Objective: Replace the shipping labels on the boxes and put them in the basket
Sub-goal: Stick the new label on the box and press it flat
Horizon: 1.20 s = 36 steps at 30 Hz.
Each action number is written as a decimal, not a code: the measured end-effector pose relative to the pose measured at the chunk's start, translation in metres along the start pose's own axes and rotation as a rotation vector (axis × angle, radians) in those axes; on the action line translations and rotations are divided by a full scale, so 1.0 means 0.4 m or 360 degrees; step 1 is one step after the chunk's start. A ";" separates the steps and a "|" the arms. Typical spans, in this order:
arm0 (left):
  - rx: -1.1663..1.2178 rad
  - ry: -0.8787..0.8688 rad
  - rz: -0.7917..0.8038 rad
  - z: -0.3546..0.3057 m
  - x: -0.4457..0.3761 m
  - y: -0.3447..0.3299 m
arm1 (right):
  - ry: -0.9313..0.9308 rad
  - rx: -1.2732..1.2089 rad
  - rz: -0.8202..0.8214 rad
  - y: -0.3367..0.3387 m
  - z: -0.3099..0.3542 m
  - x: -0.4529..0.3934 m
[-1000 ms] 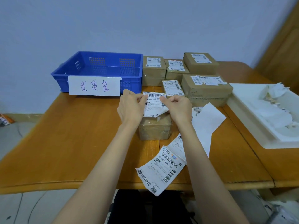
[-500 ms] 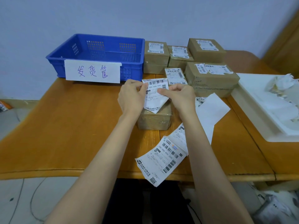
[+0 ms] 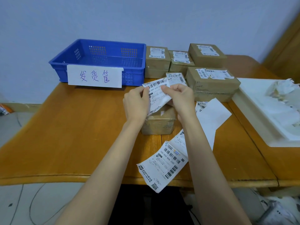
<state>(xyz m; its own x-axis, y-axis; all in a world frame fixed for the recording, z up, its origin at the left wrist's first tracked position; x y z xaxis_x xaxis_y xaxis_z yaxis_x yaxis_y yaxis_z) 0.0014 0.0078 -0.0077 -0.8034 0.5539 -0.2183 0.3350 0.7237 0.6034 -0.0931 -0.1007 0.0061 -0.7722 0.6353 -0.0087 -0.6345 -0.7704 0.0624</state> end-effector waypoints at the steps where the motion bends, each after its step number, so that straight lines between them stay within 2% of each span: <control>1: 0.0012 0.0017 -0.0012 0.002 -0.003 -0.001 | -0.0027 -0.0057 0.0018 0.000 -0.004 -0.001; 6: 0.0104 0.0073 -0.0028 0.003 -0.005 0.008 | -0.0049 -0.0161 0.0056 -0.001 -0.002 -0.001; 14: -0.0034 0.0088 0.0081 -0.014 -0.027 0.022 | -0.0198 -0.0487 0.0129 0.000 0.009 -0.001; 26: -0.0074 0.0064 0.0070 0.009 -0.012 0.018 | -0.0065 0.0189 -0.0090 0.009 -0.011 0.004; 32: -0.0073 0.0077 0.0009 0.013 -0.010 0.012 | -0.0111 0.0303 -0.0035 0.014 -0.003 -0.009; 36: -0.0063 0.0065 0.0007 0.013 -0.007 0.009 | -0.0102 0.0593 -0.0058 0.016 -0.002 -0.014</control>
<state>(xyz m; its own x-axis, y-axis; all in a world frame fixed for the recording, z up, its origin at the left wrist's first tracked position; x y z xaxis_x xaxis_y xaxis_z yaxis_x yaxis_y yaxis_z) 0.0072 0.0109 -0.0090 -0.8216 0.5392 -0.1848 0.3192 0.7039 0.6345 -0.0929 -0.1091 0.0058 -0.7381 0.6732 0.0441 -0.5970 -0.6822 0.4222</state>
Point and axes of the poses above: each hand's wrist, its own x-axis away from the middle knuckle, its own y-axis out of the back of the hand, z = x × y, the point moved 4 cm from there along -x, towards the middle knuckle, and after that the axes turned 14 degrees about z, right-handed, at the moved point
